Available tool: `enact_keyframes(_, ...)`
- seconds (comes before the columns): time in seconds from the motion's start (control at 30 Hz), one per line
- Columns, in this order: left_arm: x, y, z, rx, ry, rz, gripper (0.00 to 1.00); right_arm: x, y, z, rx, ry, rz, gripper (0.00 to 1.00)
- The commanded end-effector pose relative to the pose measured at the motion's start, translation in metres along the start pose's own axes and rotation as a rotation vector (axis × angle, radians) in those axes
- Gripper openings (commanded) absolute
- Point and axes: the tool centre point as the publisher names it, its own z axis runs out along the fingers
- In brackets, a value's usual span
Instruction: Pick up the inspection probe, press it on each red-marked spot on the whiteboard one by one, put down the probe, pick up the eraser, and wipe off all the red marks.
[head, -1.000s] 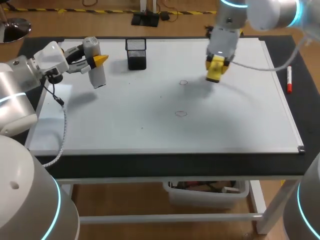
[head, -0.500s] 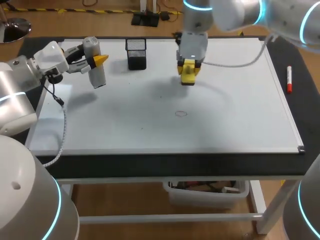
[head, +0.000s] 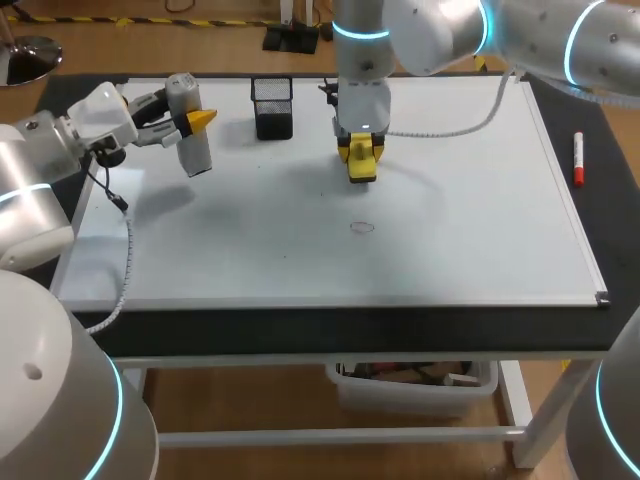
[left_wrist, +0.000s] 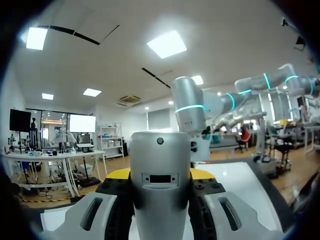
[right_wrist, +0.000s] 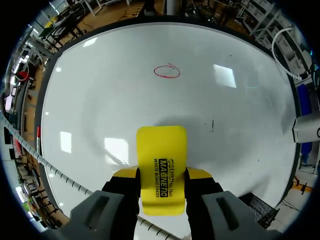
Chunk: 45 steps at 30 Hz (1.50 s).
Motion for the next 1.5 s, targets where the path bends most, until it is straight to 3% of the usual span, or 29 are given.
enact_keyframes(0.03,0.0,0.001,0.0,0.004,-0.001,0.003,0.0,0.0,0.0,0.004,-0.002,0.003,0.002,0.0)
enact_keyframes(0.77,0.0,0.001,0.0,0.004,-0.001,0.003,0.0,0.021,-0.003,0.018,-0.012,-0.006,0.037,0.0)
enact_keyframes(1.5,0.0,0.001,0.0,0.004,-0.001,0.003,0.0,0.068,-0.007,0.025,-0.032,0.015,0.117,0.0)
